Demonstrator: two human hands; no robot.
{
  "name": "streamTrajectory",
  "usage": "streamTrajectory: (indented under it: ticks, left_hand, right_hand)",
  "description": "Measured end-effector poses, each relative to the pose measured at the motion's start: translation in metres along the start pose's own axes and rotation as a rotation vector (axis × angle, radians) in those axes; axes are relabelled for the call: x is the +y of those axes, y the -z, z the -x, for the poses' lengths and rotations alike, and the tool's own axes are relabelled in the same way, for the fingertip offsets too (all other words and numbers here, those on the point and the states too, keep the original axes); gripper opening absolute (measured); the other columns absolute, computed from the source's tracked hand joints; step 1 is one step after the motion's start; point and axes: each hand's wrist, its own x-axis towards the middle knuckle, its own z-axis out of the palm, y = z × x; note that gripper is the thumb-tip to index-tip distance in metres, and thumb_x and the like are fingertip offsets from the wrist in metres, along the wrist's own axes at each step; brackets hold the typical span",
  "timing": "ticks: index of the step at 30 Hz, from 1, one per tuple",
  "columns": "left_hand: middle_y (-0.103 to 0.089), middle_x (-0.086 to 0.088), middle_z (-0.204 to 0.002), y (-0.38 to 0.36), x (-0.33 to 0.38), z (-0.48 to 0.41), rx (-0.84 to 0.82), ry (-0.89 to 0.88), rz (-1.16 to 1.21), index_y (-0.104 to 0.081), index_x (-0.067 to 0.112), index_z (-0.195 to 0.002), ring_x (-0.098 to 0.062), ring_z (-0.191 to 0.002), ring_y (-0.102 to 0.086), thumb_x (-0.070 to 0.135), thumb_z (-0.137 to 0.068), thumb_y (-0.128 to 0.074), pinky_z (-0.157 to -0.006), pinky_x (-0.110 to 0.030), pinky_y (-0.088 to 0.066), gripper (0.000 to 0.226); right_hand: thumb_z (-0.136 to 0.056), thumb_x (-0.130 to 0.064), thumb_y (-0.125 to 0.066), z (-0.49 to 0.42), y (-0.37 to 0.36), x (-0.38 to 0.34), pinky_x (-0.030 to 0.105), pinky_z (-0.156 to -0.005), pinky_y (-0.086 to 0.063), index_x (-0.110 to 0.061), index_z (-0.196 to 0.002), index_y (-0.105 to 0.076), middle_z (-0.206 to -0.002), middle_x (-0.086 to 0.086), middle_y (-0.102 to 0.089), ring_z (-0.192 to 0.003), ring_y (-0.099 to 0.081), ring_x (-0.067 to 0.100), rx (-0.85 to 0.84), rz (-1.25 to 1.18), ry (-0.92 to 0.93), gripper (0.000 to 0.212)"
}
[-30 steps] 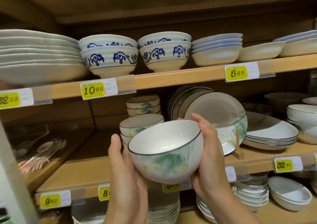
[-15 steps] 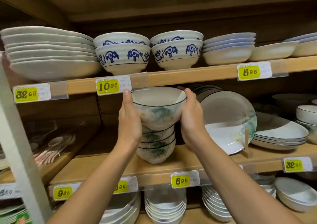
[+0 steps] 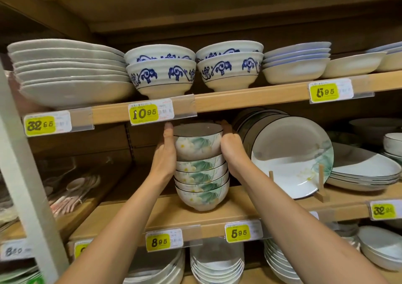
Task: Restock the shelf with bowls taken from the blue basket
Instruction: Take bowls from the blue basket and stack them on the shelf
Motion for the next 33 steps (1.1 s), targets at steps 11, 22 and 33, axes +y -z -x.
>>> streamTrajectory:
  ticks: [11,22,33]
  left_hand:
    - [-0.053,-0.012,-0.133,-0.017,-0.023,-0.003,0.177,0.167,-0.03,-0.058,0.02,-0.116,-0.024,-0.106,-0.05,0.095,-0.055,-0.014,-0.101,-0.042,-0.037,0.107]
    - [-0.047,-0.019,-0.139,-0.015,-0.036,-0.017,0.283,0.116,-0.169,-0.055,0.0,-0.129,-0.034,-0.127,-0.043,0.066,-0.095,-0.024,-0.109,-0.046,-0.032,0.08]
    - [-0.047,-0.019,-0.141,-0.019,-0.031,-0.013,0.288,0.125,-0.121,-0.054,0.006,-0.132,-0.034,-0.127,-0.044,0.07,-0.089,-0.018,-0.111,-0.047,-0.03,0.085]
  right_hand:
    - [-0.091,-0.064,-0.034,-0.004,0.001,0.018,0.044,-0.106,-0.04,-0.014,-0.136,-0.049,-0.132,0.007,-0.058,-0.117,-0.055,0.029,-0.023,0.017,-0.109,0.069]
    - [-0.088,-0.073,-0.029,-0.006,-0.003,0.016,0.043,-0.102,-0.045,-0.014,-0.131,-0.054,-0.121,0.009,-0.065,-0.11,-0.06,0.029,-0.01,-0.024,-0.131,0.078]
    - [-0.094,-0.048,-0.032,0.002,-0.004,0.02,0.037,-0.084,-0.047,-0.01,-0.104,-0.064,-0.106,0.009,-0.067,-0.098,-0.062,0.025,-0.002,0.046,-0.067,0.051]
